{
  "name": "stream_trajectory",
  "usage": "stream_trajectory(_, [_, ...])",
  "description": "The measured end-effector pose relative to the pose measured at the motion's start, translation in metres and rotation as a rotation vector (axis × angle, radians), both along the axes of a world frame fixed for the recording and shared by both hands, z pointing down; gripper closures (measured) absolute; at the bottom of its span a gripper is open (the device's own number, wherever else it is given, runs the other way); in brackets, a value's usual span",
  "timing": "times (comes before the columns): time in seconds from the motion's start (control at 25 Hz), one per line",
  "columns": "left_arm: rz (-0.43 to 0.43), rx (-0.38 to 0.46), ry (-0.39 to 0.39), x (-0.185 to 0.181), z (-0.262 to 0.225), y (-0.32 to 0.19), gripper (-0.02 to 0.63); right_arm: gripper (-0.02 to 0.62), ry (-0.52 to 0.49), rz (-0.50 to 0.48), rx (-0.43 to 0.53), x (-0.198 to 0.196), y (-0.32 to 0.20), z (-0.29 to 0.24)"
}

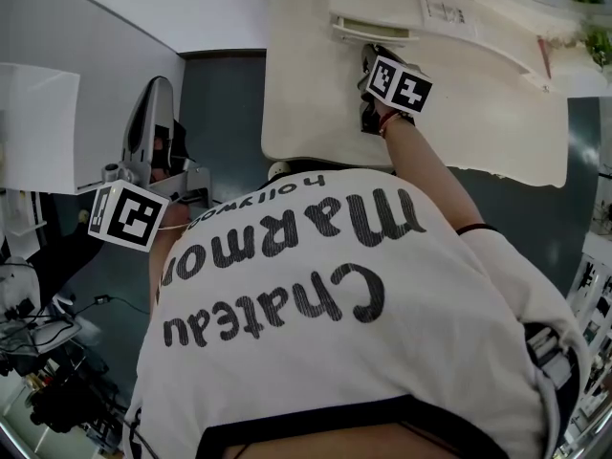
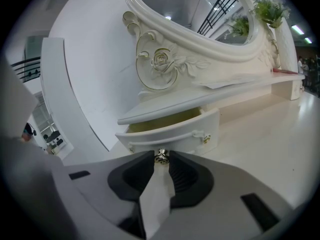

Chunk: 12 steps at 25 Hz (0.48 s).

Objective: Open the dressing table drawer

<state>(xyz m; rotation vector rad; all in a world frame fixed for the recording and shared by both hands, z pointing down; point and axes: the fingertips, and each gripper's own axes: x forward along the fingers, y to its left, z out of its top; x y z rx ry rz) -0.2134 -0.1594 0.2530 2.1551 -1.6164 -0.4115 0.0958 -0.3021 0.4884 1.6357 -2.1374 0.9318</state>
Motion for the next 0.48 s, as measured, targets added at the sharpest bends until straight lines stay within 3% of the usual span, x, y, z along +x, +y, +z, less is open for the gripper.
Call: stream_trajectory(0.48, [0.016,0.000,0.022,-0.0014,0.0024,-0.0029,0.584,0.492,0.011,0.004,-0.012,0.0011,0.0058,0.0020])
